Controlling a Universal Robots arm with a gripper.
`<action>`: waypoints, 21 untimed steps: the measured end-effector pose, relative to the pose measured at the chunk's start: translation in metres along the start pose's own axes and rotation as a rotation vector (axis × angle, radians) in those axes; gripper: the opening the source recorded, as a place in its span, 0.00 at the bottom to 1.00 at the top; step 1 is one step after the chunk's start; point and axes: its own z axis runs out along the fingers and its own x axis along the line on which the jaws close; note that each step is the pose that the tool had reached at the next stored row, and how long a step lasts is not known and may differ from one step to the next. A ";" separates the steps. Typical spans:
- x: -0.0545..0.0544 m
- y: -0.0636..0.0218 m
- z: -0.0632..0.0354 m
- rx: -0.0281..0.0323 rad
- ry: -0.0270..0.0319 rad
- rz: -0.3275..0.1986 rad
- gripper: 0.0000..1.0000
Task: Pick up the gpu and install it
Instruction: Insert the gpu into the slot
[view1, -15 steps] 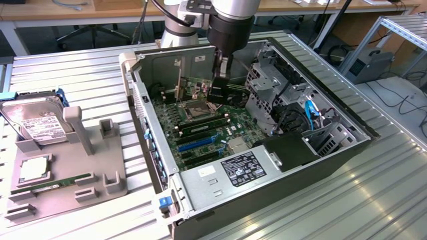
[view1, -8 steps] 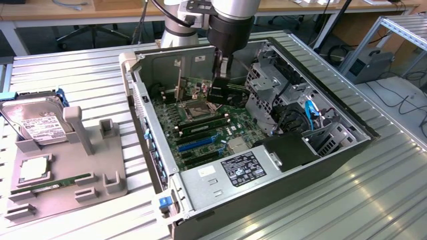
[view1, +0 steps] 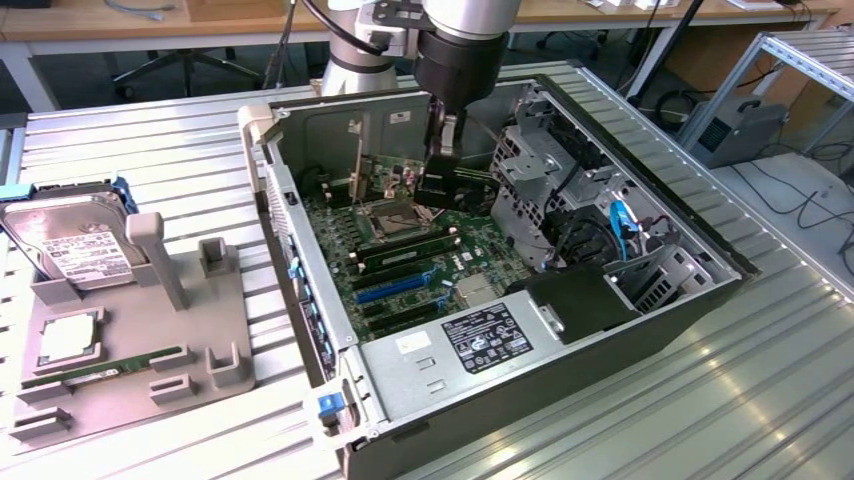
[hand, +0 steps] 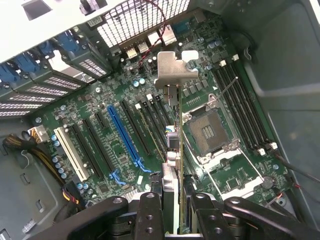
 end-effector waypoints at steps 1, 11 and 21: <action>0.000 0.0000 0.0001 -0.0001 0.0000 -0.002 0.27; 0.000 0.0000 0.0004 -0.0004 0.0000 -0.012 0.27; 0.000 0.0000 0.0008 -0.0006 0.0000 -0.022 0.27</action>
